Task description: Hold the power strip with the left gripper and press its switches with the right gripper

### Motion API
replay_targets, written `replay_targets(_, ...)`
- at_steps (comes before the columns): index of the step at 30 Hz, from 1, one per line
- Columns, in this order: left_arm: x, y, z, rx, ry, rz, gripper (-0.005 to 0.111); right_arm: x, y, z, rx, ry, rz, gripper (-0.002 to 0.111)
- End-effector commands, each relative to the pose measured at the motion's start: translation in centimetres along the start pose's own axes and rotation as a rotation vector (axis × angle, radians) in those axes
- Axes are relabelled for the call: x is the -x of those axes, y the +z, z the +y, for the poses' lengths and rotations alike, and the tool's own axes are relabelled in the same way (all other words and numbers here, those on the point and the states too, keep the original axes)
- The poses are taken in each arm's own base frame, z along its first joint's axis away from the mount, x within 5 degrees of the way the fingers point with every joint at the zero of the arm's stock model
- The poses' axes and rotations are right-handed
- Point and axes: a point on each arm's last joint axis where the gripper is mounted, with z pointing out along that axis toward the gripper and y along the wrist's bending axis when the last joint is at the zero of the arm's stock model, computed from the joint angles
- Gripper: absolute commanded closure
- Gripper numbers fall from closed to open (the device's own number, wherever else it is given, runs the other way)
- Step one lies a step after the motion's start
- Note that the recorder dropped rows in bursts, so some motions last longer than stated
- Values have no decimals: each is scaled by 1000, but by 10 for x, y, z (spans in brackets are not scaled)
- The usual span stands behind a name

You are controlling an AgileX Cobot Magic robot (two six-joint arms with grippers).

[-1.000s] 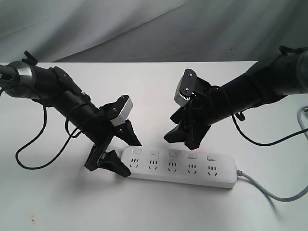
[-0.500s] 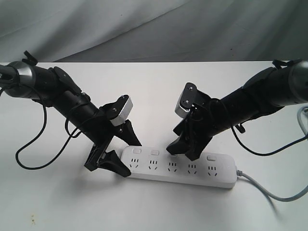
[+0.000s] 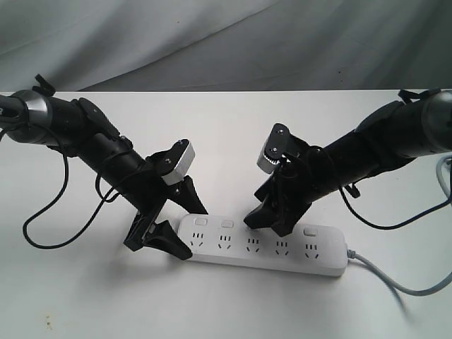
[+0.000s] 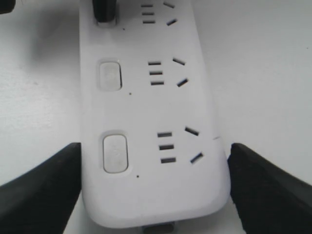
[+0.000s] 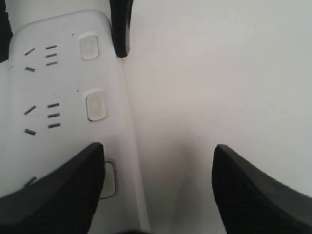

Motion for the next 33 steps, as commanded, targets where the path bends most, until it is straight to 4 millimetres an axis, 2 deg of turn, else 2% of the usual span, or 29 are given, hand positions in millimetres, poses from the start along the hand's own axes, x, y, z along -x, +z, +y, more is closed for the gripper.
replay_targets(1, 1, 3, -1, -7, 6, 0, 107, -17, 7, -4, -24, -55, 101, 49)
replay_targets(6, 1, 3, -1, -7, 6, 0, 107, -19, 7, -5, -34, -51, 118, 49)
replay_targets(9, 1, 3, -1, -7, 6, 0, 107, -10, 6, -1, 2, -27, 38, 49)
replay_targets(15, 1, 3, -1, -7, 6, 0, 107, 20, -29, 4, -64, -93, -54, 49)
replay_targets(18, 1, 3, -1, -7, 6, 0, 107, 25, -48, 2, -98, -101, -85, 49)
replay_targets(22, 1, 3, -1, -7, 6, 0, 107, 16, -64, -4, -68, -67, -115, 49)
replay_targets(24, 1, 3, -1, -7, 6, 0, 107, 6, -67, -6, -61, -34, -114, 49)
replay_targets(27, 1, 3, -1, -7, 6, 0, 107, -7, -65, -6, -83, -12, -105, 49)
replay_targets(33, 1, 3, -1, -7, 6, 0, 107, -15, -59, 0, -88, -20, -138, 49)
